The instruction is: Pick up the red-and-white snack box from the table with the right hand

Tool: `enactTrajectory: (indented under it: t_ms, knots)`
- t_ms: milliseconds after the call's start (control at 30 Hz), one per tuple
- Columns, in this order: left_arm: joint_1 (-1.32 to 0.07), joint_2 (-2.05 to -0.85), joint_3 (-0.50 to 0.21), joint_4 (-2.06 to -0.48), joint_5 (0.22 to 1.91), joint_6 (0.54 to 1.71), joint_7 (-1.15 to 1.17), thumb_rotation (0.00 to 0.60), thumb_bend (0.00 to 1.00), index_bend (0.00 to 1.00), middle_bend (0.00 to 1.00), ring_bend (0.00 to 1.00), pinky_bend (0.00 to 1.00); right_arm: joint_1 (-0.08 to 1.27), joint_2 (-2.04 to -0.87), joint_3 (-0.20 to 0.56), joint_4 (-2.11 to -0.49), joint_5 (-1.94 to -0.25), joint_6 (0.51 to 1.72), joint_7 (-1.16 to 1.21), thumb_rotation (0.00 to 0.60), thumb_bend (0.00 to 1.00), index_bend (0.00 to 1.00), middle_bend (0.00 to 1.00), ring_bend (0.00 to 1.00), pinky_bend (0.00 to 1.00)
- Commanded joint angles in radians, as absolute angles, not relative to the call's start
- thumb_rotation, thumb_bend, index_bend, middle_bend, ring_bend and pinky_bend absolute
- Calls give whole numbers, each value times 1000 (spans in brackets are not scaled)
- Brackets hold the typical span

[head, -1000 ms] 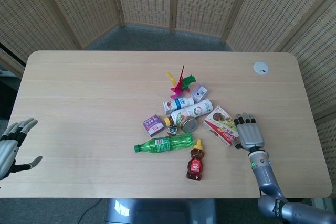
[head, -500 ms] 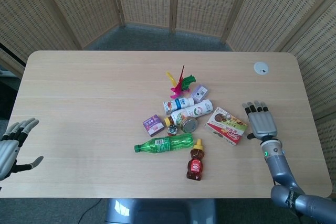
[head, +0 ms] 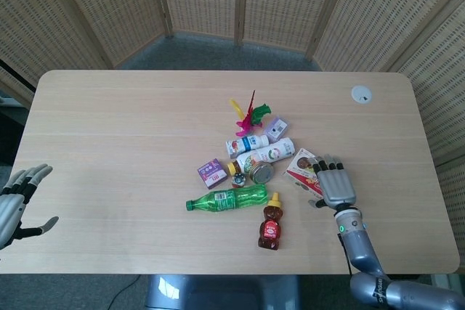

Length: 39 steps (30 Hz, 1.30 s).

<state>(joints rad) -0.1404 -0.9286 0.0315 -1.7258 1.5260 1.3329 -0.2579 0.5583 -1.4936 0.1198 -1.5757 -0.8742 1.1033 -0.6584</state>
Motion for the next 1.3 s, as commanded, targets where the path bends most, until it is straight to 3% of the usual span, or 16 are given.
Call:
enactTrajectory:
  t_ms: [33, 433, 1000, 1167, 1200, 1267, 1300]
  knots:
    - [-137, -926, 33, -1723, 1526, 1338, -261, 600, 296, 47, 0, 0, 0, 570, -1547, 115, -1502, -866, 1094, -657, 529, 104, 0, 0, 0, 0]
    - [-132, -917, 34, -1752, 1526, 1345, -232, 600, 295, 41, 0, 0, 0, 599, -1579, 139, -1277, -893, 986, -544, 529, 105, 0, 0, 0, 0]
    - [-130, -911, 36, -1765, 1532, 1349, -239, 600, 297, 41, 0, 0, 0, 683, -1558, 170, -1161, -810, 760, -491, 531, 107, 0, 0, 0, 0]
    - [-117, -908, 40, -1753, 1526, 1360, -252, 600, 295, 41, 0, 0, 0, 710, -1585, 183, -1114, -788, 740, -480, 600, 131, 0, 0, 0, 0]
    - [-115, -908, 41, -1752, 1525, 1361, -255, 600, 295, 41, 0, 0, 0, 711, -1588, 186, -1110, -790, 742, -472, 600, 144, 0, 15, 3, 0]
    - [-113, -909, 41, -1748, 1524, 1363, -258, 600, 296, 41, 0, 0, 0, 710, -1592, 186, -1108, -805, 750, -454, 600, 167, 25, 147, 113, 7]
    - [-112, -910, 41, -1747, 1523, 1363, -259, 600, 296, 41, 0, 0, 0, 708, -1591, 185, -1109, -812, 755, -447, 600, 181, 88, 288, 254, 49]
